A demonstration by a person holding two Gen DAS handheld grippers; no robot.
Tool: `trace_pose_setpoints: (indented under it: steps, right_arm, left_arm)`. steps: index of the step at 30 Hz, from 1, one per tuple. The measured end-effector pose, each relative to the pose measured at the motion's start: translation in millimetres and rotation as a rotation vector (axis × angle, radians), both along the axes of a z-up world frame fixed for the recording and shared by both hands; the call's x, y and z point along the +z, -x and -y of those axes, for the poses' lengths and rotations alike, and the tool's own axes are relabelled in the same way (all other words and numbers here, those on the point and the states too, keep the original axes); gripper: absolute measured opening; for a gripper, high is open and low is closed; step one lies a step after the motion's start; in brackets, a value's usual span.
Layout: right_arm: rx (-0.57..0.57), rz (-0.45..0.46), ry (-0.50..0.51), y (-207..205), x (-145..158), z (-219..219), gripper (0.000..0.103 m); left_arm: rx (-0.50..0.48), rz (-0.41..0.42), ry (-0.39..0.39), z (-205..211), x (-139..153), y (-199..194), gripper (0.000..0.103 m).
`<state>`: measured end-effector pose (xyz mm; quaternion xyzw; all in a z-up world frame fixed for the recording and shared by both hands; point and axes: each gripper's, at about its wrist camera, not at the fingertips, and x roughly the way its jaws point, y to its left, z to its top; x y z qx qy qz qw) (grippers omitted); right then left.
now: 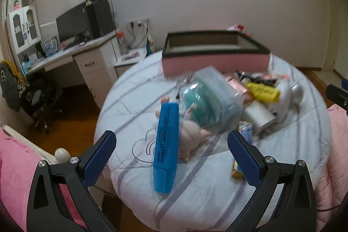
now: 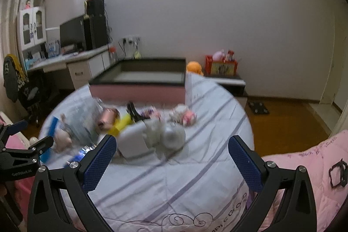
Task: Organize rigid objects
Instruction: 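Lower the left gripper onto the blue marker while the right gripper approaches the silver ball toy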
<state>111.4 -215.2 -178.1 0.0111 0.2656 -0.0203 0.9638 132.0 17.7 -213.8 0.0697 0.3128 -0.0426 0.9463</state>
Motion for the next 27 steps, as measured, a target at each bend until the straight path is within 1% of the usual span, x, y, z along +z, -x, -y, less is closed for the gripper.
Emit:
trace_pose_setpoints:
  steps: [3,6,7,9,11,12,14,16,18,20,23,24,26,27]
  right_arm:
    - [0.003,-0.029,-0.006,-9.1,-12.3,5.1,0.103]
    - [-0.003,-0.065,-0.015,-19.9,-23.1,9.9,0.103]
    - [-0.003,-0.075,-0.022,-23.9,-27.0,10.8,0.103]
    - [0.0,-0.084,-0.029,-29.0,-32.1,10.5,0.103]
    - [0.001,-0.095,-0.03,-33.8,-35.9,10.0,0.103]
    - [0.001,-0.098,-0.03,-36.4,-37.5,9.7,0.103]
    - [0.001,-0.106,-0.031,-40.7,-40.2,10.9,0.103]
    - [-0.002,-0.111,-0.038,-44.6,-42.0,13.3,0.103]
    - [0.003,-0.114,-0.048,-46.0,-42.3,14.9,0.103]
    - [-0.002,-0.114,-0.053,-48.2,-42.4,16.7,0.103]
    - [-0.006,-0.115,-0.058,-49.6,-43.4,17.8,0.103]
    - [-0.007,-0.119,-0.059,-50.2,-44.0,17.7,0.103]
    - [-0.01,-0.128,-0.06,-51.1,-45.2,17.8,0.103]
    - [-0.01,-0.131,-0.06,-51.2,-45.6,17.6,0.103]
  left_arm:
    - [0.011,-0.022,0.011,-7.3,-8.1,-11.1,0.103]
    - [0.034,-0.06,0.041,-18.9,-16.7,-27.4,0.103]
    - [0.029,-0.071,0.054,-21.6,-19.9,-31.4,0.103]
    - [0.001,-0.101,0.112,-24.5,-26.0,-41.2,0.103]
    - [-0.021,-0.12,0.14,-22.6,-29.7,-46.1,0.103]
    - [-0.026,-0.126,0.141,-22.1,-30.8,-49.0,0.103]
    - [-0.038,-0.114,0.137,-21.4,-29.9,-50.9,0.103]
    - [-0.051,-0.103,0.158,-24.7,-27.7,-50.6,0.103]
    - [-0.095,-0.088,0.19,-27.9,-29.2,-50.4,0.103]
    - [-0.103,-0.097,0.192,-30.8,-33.7,-52.3,0.103]
    - [-0.15,-0.055,0.196,-31.5,-34.1,-57.1,0.103]
    - [-0.155,-0.054,0.199,-31.7,-33.9,-59.6,0.103]
    - [-0.178,-0.052,0.233,-31.5,-33.0,-66.2,0.103]
    - [-0.183,-0.064,0.247,-32.0,-31.6,-70.5,0.103]
